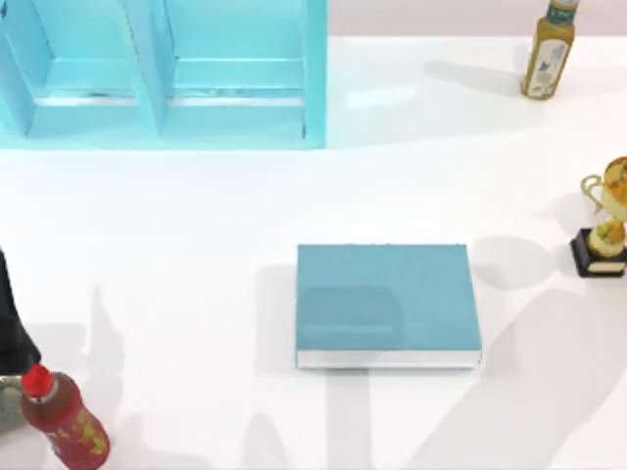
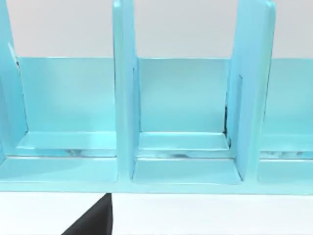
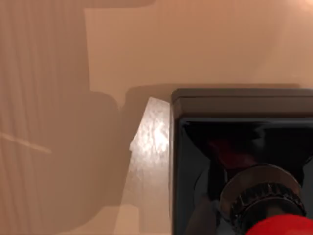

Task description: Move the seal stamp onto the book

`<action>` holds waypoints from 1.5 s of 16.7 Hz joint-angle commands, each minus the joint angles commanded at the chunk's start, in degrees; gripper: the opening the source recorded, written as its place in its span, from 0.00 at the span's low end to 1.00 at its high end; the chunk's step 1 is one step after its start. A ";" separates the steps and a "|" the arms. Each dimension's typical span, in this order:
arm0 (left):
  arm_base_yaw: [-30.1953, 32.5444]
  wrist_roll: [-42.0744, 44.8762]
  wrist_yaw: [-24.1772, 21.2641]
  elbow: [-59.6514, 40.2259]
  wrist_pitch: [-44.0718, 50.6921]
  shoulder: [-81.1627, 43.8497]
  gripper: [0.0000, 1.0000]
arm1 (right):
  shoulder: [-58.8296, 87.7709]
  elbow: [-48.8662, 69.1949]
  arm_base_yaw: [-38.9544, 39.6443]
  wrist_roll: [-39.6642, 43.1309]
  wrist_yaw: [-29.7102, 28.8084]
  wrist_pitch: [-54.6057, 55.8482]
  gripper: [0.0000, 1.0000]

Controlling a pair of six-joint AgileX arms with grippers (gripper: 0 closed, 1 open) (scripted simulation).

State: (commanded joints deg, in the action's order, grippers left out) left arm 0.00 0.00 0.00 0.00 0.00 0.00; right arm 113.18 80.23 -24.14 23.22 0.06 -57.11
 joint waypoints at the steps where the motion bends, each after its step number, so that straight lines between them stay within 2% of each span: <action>1: 0.00 0.00 0.00 0.00 0.00 0.00 1.00 | 0.00 0.00 0.00 0.00 0.00 0.00 0.00; 5: 0.00 0.00 0.00 0.00 0.00 0.00 1.00 | -0.13 0.17 0.14 -0.19 -0.01 -0.15 0.00; 8: 0.00 0.00 0.00 0.00 0.00 0.00 1.00 | -1.19 3.99 3.79 -3.89 -0.04 -3.73 0.00; 14: 0.00 0.00 0.00 0.00 0.00 0.00 1.00 | -4.68 15.36 15.61 -15.73 -0.04 -23.29 0.00; 17: 0.00 0.00 0.00 0.00 0.00 0.00 1.00 | -7.19 20.92 21.87 -21.81 0.05 -29.73 0.00; 25: 0.00 0.00 0.00 0.00 0.00 0.00 1.00 | -8.51 22.96 24.31 -24.50 0.65 -30.97 0.00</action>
State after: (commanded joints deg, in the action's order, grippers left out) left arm 0.00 0.00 0.00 0.00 0.00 0.00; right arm 104.68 103.19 0.17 -1.28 0.71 -88.08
